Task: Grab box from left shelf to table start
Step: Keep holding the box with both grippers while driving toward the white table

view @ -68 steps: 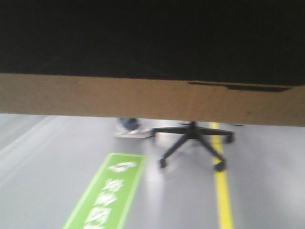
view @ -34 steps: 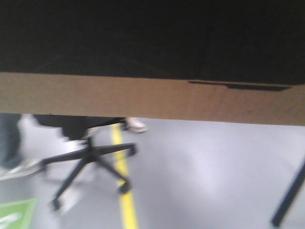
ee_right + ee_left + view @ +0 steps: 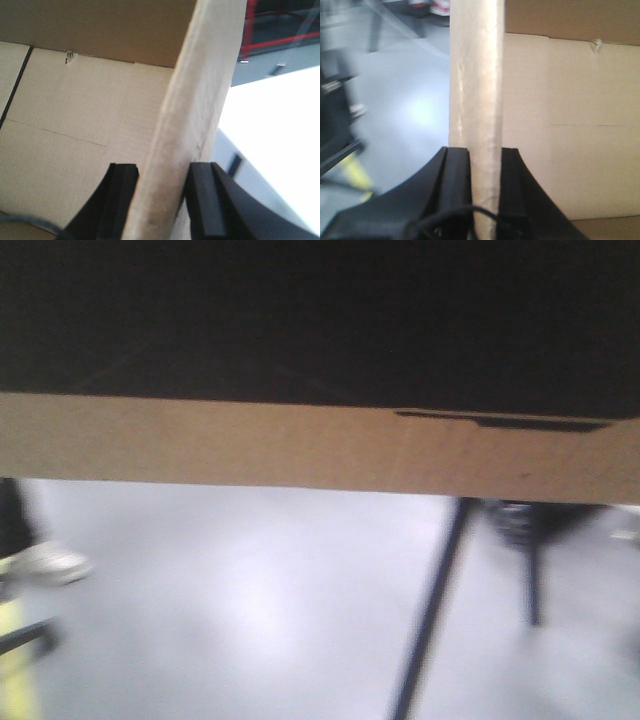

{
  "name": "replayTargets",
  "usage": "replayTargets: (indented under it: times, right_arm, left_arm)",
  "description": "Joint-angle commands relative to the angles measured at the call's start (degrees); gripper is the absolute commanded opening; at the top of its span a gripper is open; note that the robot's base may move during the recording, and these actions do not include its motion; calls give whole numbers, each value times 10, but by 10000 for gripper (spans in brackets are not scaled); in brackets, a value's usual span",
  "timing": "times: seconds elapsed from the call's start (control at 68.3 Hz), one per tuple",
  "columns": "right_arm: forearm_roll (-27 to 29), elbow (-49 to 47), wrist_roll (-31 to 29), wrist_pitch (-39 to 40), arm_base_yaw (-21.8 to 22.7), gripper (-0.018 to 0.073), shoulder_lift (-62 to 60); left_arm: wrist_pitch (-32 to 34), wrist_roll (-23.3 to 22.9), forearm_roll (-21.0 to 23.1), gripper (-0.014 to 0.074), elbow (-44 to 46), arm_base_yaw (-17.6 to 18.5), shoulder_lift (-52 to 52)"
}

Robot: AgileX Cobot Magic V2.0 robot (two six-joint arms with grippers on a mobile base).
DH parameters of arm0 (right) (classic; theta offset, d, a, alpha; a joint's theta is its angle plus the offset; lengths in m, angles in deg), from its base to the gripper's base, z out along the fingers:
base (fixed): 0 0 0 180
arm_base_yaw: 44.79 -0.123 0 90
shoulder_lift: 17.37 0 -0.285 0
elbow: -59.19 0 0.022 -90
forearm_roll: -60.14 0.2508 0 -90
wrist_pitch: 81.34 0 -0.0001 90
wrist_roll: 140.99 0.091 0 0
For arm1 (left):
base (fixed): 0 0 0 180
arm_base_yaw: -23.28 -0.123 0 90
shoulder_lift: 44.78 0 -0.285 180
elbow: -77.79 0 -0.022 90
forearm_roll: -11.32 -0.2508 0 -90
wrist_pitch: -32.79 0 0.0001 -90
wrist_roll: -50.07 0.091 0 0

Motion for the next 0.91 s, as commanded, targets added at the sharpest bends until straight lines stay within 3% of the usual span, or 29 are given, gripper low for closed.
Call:
replayTargets:
  times: [0.0, 0.893]
  right_arm:
    - [-36, -16, -29, 70, 1, 60, 7]
    - [-36, -16, -29, 70, 1, 60, 7]
  left_arm:
    - [-27, -5, -29, -92, 21, 4, 6]
    - [-27, -5, -29, -92, 21, 4, 6]
